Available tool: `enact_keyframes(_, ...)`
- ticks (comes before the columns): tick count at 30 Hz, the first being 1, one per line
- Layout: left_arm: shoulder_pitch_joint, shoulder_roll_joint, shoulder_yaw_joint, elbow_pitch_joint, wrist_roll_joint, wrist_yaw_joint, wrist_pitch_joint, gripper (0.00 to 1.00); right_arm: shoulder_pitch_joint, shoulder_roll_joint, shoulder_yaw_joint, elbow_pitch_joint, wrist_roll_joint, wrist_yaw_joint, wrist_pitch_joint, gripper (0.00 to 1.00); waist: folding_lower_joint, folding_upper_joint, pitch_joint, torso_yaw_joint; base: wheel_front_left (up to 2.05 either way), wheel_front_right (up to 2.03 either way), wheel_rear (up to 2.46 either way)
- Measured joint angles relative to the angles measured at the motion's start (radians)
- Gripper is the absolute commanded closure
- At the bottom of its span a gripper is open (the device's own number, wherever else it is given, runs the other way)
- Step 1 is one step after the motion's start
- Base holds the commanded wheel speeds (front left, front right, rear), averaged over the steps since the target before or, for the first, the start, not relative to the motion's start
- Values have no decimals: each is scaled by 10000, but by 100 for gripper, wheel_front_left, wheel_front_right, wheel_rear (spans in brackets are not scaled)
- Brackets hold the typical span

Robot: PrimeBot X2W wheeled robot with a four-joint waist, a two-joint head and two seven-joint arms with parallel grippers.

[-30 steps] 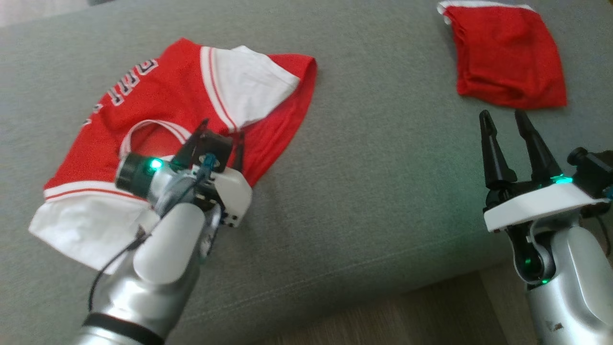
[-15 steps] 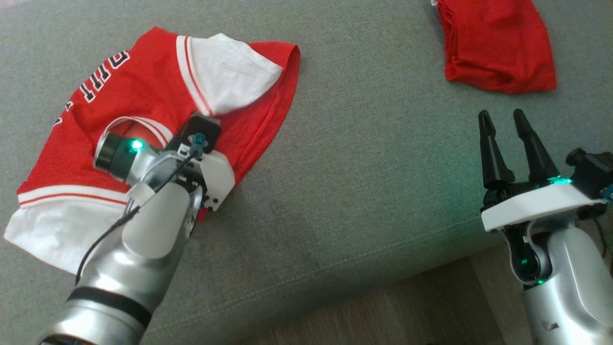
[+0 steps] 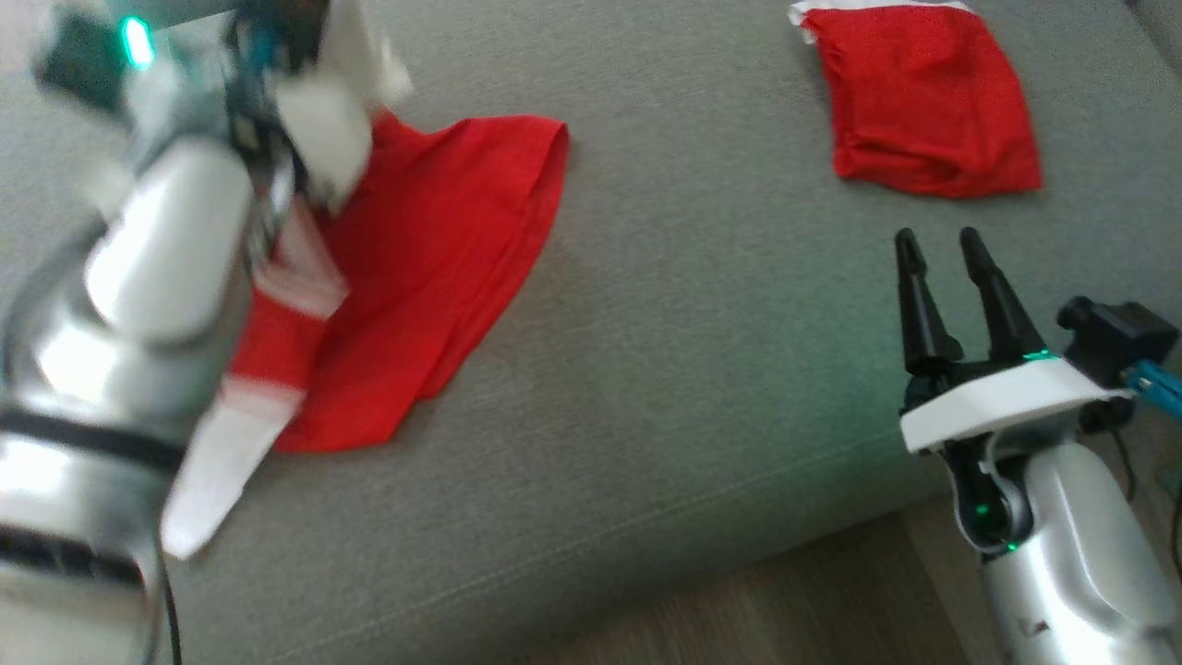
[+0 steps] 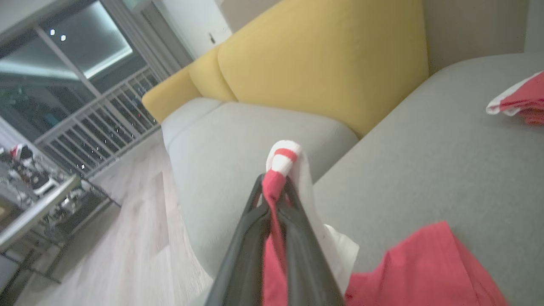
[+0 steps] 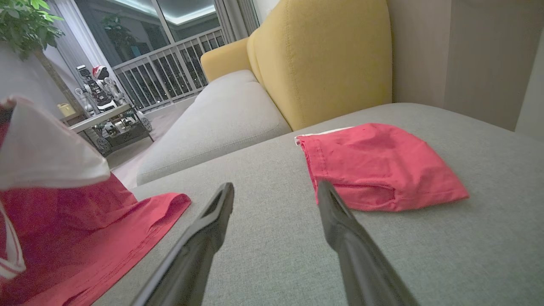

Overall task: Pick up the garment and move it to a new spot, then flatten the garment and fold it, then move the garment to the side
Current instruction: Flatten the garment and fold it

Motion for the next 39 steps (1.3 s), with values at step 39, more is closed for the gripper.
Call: enact_keyframes(39, 1545, 1774, -4303, -610, 878, -1220, -1607, 100, -1026, -148, 228, 606, -10, 0, -40, 0, 0, 0, 132, 1727, 0, 0, 0)
